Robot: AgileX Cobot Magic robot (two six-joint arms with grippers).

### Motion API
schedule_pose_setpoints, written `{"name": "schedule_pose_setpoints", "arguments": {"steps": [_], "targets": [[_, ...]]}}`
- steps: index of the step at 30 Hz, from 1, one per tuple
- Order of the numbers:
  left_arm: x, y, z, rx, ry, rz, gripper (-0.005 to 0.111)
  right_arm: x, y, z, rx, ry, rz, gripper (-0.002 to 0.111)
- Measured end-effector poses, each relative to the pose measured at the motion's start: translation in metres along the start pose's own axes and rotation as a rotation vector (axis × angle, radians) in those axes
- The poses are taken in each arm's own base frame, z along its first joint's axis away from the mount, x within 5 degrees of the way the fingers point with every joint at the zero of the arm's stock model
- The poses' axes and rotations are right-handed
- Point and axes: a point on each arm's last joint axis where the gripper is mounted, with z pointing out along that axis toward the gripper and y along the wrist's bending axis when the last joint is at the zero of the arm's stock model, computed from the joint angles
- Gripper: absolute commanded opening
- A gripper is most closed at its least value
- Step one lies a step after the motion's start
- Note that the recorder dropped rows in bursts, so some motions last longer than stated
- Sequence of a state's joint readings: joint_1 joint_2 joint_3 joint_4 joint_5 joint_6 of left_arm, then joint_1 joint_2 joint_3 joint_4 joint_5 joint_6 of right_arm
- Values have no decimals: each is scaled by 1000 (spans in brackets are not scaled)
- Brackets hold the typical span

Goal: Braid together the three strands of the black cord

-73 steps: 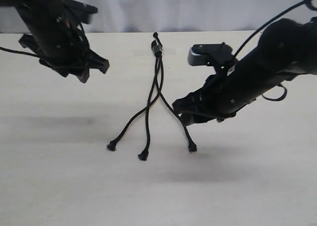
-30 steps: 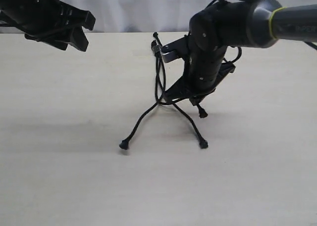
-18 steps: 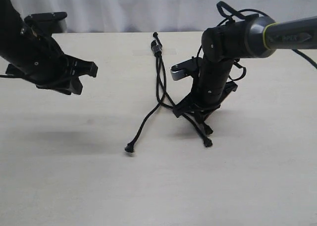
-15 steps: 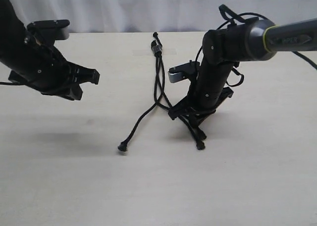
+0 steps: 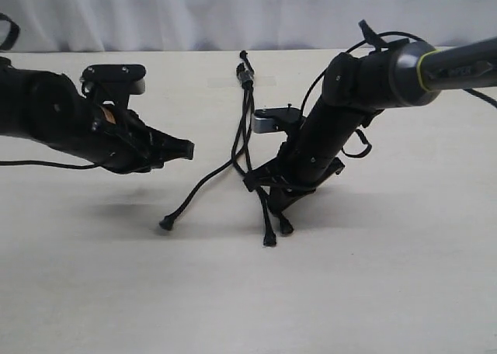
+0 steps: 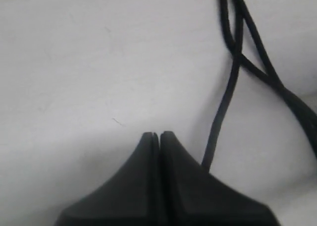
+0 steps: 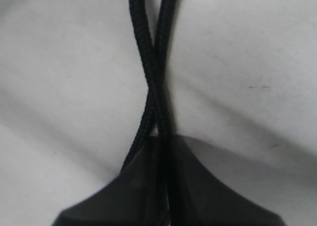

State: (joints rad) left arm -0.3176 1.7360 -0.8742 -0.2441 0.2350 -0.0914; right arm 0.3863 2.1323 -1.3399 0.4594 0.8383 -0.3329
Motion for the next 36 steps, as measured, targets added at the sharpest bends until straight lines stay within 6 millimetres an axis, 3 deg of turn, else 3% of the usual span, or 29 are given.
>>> {"name": "schedule_pose_setpoints", "arguments": {"steps": [4, 9, 22, 36], "targets": [[11, 6, 28, -24, 60, -64, 0, 0, 0, 1, -5, 0, -1, 4], [31, 2, 49, -35, 162, -97, 0, 0, 0, 1, -6, 0, -1, 4], [55, -57, 61, 52, 130, -3, 0, -4, 2, 2, -27, -46, 9, 4], [52, -72, 66, 71, 168, 34, 0, -7, 2, 3, -43, -81, 33, 4]]}}
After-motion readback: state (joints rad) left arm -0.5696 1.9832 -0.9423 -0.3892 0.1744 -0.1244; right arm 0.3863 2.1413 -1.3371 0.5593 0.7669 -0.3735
